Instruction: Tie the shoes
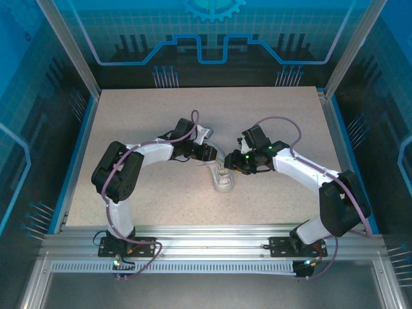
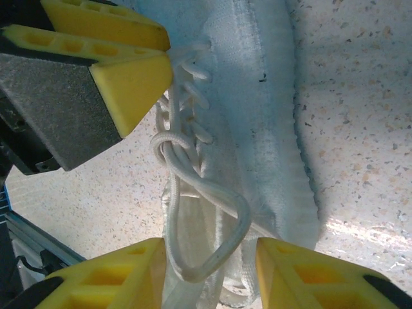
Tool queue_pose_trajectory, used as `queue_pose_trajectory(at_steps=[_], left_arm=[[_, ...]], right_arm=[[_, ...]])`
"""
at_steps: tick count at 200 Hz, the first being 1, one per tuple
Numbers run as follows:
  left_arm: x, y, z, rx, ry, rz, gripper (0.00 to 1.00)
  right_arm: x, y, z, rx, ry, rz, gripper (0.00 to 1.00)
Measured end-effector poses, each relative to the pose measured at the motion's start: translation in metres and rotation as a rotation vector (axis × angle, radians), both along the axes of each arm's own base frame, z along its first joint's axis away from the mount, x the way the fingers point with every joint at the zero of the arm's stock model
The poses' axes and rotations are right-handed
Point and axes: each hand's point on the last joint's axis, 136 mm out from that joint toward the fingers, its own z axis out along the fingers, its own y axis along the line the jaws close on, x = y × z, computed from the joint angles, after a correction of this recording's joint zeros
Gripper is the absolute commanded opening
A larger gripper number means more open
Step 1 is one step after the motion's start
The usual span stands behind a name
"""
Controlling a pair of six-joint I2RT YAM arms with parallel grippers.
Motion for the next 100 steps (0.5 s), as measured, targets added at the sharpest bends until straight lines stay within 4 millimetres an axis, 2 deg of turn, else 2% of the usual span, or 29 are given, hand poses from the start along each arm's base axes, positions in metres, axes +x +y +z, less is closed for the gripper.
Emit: queue_pose_trajectory(at_steps=[28, 50, 74, 100], left_arm=[[-0.002, 0.000, -0.001, 0.005, 0.002, -0.012, 0.20], [-0.004, 0.001, -0.002, 0.010, 0.008, -0.014, 0.00], [-0.007, 0.004, 0.005, 0.015, -0.011, -0.026, 0.00], [-0.014, 0.009, 0.020, 0.006, -0.029, -0.023, 0.00]], right_arm=[[0.002, -0.002, -0.002, -0.016, -0.010, 0.002, 0.20], [0.004, -0.003, -0.002, -0.029, -0.027, 0.010, 0.08], [0.008, -0.004, 0.000, -0.046, -0.047, 0.018, 0.01], [0.014, -0.002, -0.002, -0.067, -0.058, 0.048, 0.00]])
